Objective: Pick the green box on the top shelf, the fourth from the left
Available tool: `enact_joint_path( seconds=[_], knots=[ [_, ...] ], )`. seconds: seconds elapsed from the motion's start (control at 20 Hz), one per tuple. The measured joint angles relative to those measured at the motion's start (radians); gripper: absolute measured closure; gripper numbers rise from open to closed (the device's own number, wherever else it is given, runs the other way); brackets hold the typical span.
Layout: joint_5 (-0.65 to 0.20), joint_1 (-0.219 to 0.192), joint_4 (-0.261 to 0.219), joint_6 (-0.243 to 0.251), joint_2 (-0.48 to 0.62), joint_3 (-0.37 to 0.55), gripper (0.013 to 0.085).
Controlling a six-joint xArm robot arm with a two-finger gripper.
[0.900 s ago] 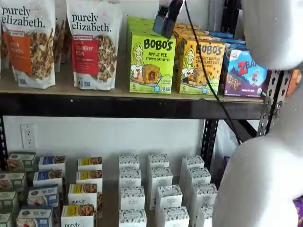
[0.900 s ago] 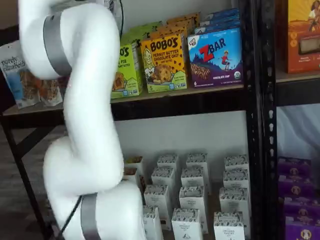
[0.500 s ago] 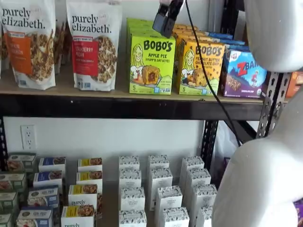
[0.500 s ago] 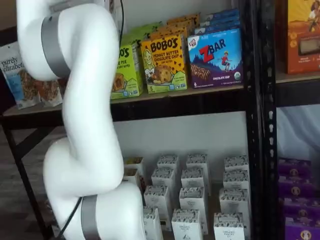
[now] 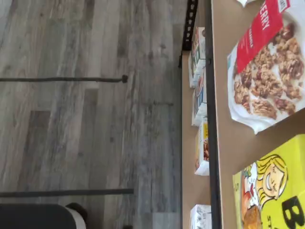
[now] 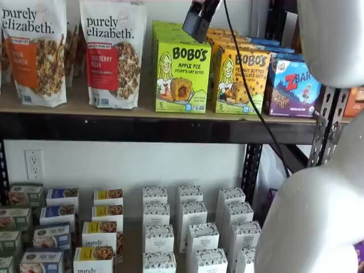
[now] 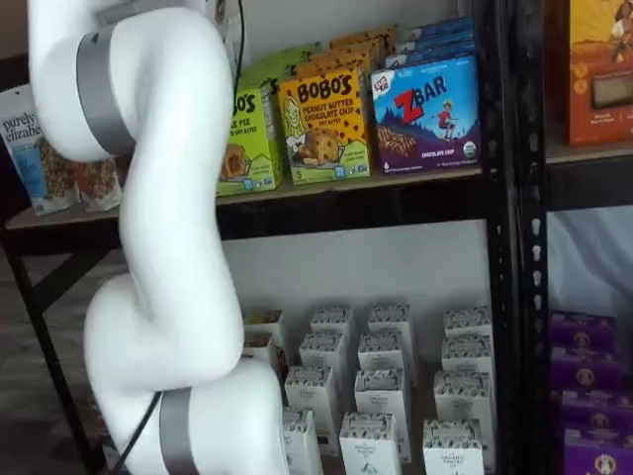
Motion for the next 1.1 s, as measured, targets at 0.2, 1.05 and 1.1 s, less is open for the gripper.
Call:
enact_joint_path(
  seconds=[0.2,1.05,1.1],
  knots=[
    [-0.05,0.0,0.003,-0.006,-0.019,0.035,0.013],
    [-0.188,-0.007,0.018,-0.025,-0.021,0.076,0.013],
    [-0.185,-0.008,0.014,-0.026,-0.015,0.07,0.013]
  ],
)
